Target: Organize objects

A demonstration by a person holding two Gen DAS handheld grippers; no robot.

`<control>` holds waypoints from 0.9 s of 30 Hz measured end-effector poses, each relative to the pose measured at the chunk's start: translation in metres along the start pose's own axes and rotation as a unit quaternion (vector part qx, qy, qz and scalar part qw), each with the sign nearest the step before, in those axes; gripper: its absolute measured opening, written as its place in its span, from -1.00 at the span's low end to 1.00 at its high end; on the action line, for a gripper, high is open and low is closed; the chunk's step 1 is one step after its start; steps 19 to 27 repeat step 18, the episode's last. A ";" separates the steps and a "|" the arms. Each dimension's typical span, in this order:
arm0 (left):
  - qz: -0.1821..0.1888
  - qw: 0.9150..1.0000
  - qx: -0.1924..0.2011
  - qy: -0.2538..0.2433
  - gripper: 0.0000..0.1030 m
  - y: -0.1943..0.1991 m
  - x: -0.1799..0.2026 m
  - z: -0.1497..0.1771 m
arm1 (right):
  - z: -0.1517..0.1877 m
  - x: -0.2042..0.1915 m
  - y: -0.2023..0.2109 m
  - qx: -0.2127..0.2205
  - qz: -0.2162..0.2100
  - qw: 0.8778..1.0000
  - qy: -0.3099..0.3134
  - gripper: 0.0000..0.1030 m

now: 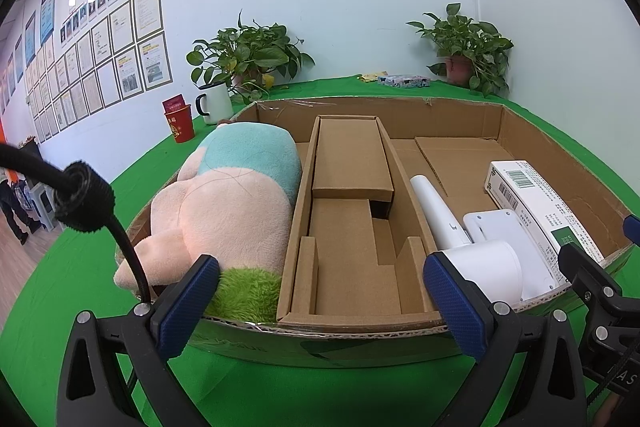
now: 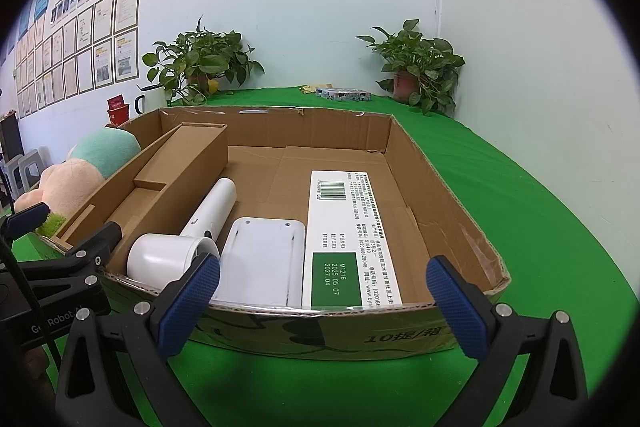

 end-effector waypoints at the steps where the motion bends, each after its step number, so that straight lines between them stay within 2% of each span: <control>1: 0.000 1.000 0.000 0.000 1.00 0.000 0.000 0.000 | 0.000 0.000 0.000 0.000 0.000 1.000 0.000 0.99; 27: 0.001 1.000 0.000 0.000 1.00 -0.001 -0.001 0.000 | 0.000 0.000 0.000 0.000 0.000 1.000 0.000 0.99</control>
Point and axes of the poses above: each gripper's, at about its wrist camera, not at the fingertips, and y roughly against the way its jaws point, x to its right, z to its underside, the point moved 9 cm from there along -y, roughly the way its jaws point, and after that the axes turned 5 degrees about x, right-handed, at the moved point
